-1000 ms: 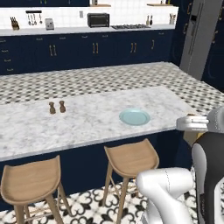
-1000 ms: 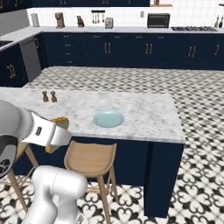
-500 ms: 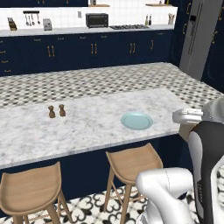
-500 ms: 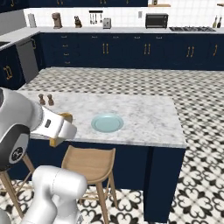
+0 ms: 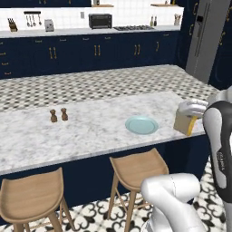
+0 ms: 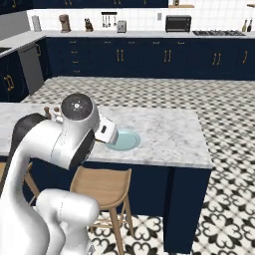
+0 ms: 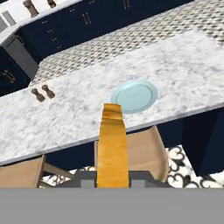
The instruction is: Start the toaster. Once the lever pops up, take the bread to the plate on the dining counter.
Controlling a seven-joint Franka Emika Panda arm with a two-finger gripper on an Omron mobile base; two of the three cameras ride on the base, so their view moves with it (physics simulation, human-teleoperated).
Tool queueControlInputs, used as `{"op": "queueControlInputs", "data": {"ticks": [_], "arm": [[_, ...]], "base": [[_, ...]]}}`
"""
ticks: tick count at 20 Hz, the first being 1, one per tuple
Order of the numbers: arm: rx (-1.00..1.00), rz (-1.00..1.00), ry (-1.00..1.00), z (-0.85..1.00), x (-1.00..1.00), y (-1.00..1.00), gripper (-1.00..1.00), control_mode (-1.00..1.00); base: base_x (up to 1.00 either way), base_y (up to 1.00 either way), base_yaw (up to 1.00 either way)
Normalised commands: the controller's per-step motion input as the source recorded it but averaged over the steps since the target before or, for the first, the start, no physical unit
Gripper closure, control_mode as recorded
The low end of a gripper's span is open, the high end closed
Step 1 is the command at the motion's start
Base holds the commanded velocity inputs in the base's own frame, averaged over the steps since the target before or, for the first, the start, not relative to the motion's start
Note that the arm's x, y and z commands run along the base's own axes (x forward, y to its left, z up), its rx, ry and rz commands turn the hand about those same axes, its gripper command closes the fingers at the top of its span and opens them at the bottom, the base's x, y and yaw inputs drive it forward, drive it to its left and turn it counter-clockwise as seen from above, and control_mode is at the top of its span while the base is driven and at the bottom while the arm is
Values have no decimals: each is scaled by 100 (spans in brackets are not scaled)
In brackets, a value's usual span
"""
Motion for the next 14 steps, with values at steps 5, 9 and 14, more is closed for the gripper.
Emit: {"op": "queueControlInputs", "data": {"ticks": [5,9,14], "arm": [[9,26,0,-68,100,-1,100,-100],[10,20,0,-41,100,0,100,-100],[4,7,5,-43,100,2,100,-100]], "base": [[0,0,0],[0,0,0],[0,0,0]]}}
